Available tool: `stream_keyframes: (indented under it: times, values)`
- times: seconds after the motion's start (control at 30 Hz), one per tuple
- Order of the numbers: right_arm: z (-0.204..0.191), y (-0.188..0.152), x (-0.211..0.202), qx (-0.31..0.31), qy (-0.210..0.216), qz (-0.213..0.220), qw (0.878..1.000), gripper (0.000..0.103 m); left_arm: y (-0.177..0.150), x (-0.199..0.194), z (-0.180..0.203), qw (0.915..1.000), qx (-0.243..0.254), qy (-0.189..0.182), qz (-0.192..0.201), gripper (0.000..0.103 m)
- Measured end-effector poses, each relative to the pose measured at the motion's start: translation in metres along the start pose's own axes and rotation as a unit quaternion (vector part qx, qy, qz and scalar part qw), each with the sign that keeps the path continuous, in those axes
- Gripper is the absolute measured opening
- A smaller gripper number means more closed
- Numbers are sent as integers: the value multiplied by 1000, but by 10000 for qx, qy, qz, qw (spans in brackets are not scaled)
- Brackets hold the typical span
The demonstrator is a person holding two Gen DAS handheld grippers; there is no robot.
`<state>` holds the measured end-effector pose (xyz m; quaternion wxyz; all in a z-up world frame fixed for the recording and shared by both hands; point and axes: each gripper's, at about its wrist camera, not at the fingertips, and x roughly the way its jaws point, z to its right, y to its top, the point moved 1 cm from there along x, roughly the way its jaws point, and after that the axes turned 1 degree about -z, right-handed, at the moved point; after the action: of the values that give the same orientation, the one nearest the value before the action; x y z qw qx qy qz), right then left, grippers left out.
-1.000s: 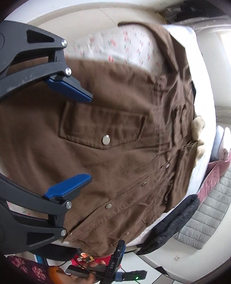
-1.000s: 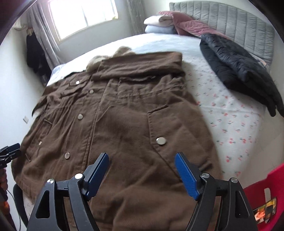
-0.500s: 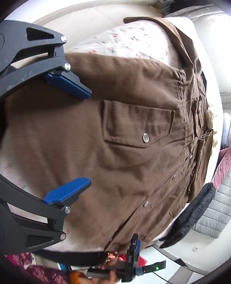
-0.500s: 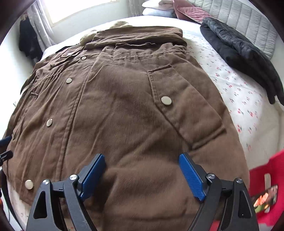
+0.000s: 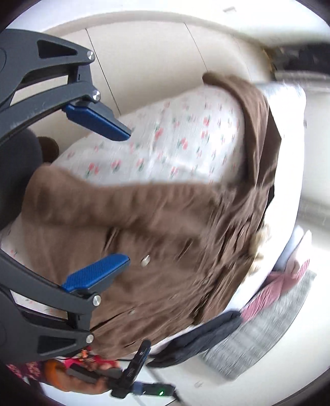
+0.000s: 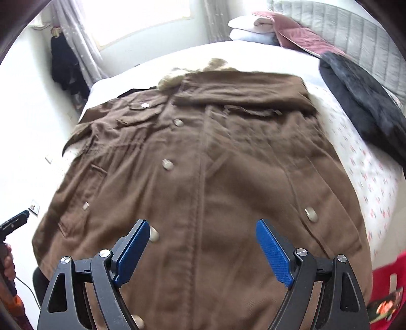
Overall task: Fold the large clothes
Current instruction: 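Smooth the brown jacket flat with both grippers open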
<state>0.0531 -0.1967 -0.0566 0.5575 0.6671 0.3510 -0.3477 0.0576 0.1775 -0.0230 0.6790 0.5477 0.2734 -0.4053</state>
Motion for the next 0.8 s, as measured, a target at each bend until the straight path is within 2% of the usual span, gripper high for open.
stream_keyframes:
  times: [0.23, 0.43, 0.63, 0.7, 0.8]
  values:
    - [-32, 42, 25, -495, -22, 37, 9988, 87, 39, 9, -43, 9975, -512, 431, 203, 91]
    - [-34, 65, 56, -594, -125, 7, 9982, 87, 78, 22, -92, 9905, -997, 796, 507, 91]
    - [-19, 62, 102, -449, 91, -289, 9985, 87, 111, 49, -145, 9810, -1796, 394, 613, 91]
    - [-15, 61, 117, -311, 242, -450, 9982, 87, 120, 67, -155, 9755, -2125, 141, 556, 91]
    - [-14, 60, 126, -301, 282, -478, 9980, 87, 130, 97, -171, 9603, -2713, -221, 616, 90]
